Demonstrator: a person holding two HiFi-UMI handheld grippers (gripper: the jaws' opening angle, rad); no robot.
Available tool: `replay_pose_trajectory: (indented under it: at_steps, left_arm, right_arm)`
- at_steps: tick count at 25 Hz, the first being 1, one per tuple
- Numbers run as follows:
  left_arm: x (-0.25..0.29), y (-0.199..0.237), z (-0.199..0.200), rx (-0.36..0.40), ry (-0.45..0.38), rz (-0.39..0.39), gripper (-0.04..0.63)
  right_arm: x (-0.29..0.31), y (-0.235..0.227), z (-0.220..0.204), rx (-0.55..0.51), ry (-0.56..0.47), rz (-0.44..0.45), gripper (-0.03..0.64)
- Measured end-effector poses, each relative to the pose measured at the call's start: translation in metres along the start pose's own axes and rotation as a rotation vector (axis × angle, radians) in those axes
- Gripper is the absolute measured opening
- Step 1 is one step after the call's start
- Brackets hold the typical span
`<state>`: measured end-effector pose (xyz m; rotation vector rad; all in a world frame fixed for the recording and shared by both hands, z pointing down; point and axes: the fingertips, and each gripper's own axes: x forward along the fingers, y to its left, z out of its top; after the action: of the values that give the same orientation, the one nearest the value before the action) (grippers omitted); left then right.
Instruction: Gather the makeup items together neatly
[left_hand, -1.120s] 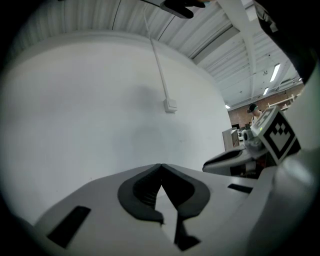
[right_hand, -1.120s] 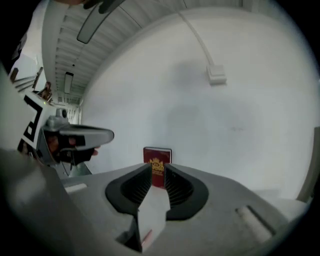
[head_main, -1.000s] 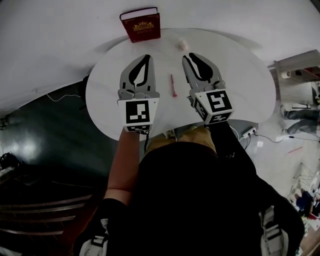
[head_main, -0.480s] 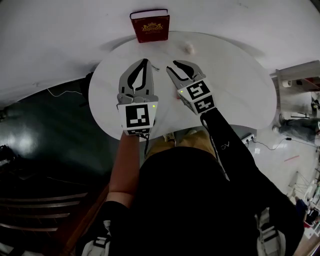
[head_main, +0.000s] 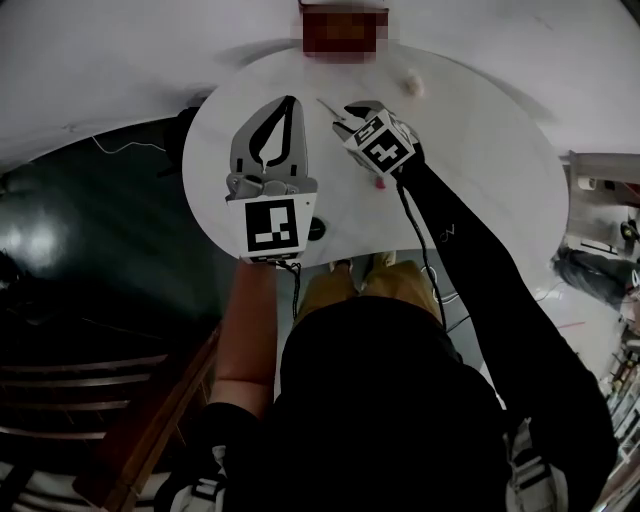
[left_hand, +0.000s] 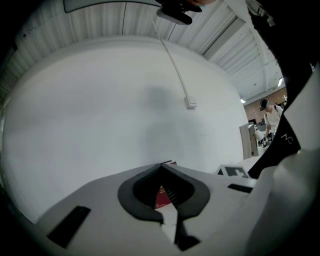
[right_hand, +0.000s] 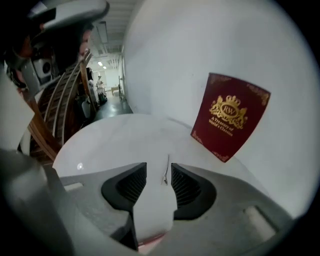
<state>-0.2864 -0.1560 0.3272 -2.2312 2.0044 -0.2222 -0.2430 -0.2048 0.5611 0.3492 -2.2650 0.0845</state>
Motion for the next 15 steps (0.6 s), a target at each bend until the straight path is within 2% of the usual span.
replay_pose_trajectory:
  at_steps: [3, 7, 11, 12, 13, 15]
  left_arm:
    - [-0.006, 0.013, -0.001, -0.003, -0.014, 0.021, 0.006]
    - [-0.016, 0.025, -0.015, 0.003, 0.023, 0.048, 0.006]
    - [-0.029, 0.032, -0.028, -0.027, 0.052, 0.071, 0.006]
    - [-0.031, 0.033, -0.031, -0.034, 0.056, 0.077, 0.006]
    - [-0.033, 0.035, -0.034, -0.037, 0.061, 0.082, 0.006]
    - [-0.035, 0.035, -0.036, -0.03, 0.07, 0.086, 0.006]
  right_arm:
    - [0.026, -0.005, -0.017, -0.026, 0.086, 0.016, 0.138]
    - [0.052, -0.01, -0.037, -0.002, 0.169, 0.034, 0.138]
    - [0.067, -0.017, -0.051, 0.024, 0.2, 0.056, 0.138]
    - [0.067, -0.018, -0.052, 0.032, 0.199, 0.072, 0.13]
    - [0.067, -0.017, -0.052, 0.033, 0.201, 0.088, 0.077]
    - [0.067, -0.014, -0.051, 0.014, 0.205, 0.103, 0.057]
